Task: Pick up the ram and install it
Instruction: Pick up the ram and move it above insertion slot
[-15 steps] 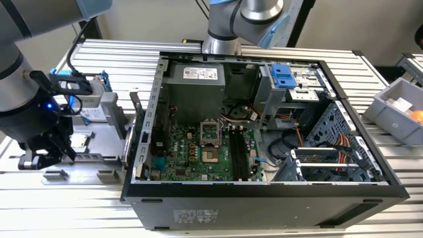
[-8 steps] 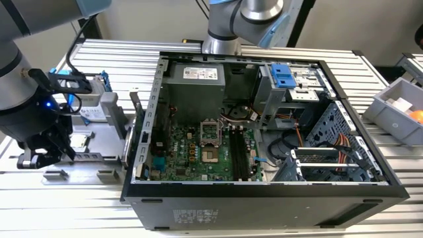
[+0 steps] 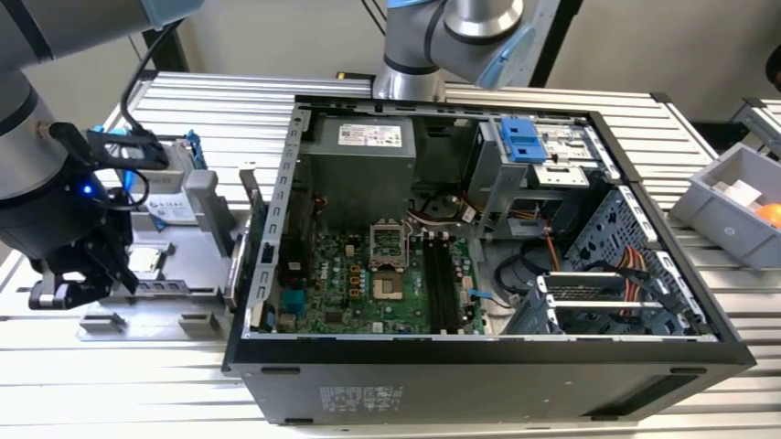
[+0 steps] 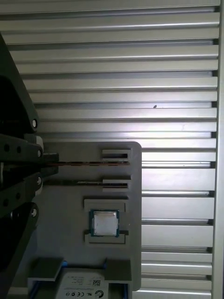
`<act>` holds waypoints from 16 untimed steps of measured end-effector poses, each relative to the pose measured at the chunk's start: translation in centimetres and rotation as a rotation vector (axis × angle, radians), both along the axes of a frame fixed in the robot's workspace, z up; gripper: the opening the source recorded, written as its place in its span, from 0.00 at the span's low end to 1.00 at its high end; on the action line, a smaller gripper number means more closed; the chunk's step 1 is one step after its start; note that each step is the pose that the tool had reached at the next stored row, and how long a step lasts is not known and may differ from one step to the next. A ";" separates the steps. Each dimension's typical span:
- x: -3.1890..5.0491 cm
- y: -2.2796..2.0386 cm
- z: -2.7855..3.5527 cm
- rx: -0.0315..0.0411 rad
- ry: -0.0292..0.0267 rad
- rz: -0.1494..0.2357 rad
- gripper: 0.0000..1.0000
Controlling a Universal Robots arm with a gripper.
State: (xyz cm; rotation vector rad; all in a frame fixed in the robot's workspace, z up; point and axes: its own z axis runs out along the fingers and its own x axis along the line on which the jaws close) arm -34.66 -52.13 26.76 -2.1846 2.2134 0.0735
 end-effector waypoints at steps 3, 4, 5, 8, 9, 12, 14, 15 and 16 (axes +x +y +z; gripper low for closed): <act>0.00 0.00 0.11 -0.0001 0.0001 0.000 0.00; 0.00 0.00 0.14 -0.0002 0.0001 0.000 0.00; 0.00 0.00 0.18 -0.0002 0.0001 0.000 0.00; 0.00 0.00 0.27 -0.0001 0.0001 0.000 0.00; 0.00 0.00 0.30 -0.0001 0.0000 0.000 0.00; 0.00 0.00 0.40 -0.0001 0.0001 0.000 0.00; 0.01 -0.01 0.47 -0.0001 0.0001 0.000 0.00; 0.01 -0.01 0.51 -0.0001 0.0001 0.000 0.00; 0.00 -0.01 0.55 -0.0001 0.0000 0.000 0.00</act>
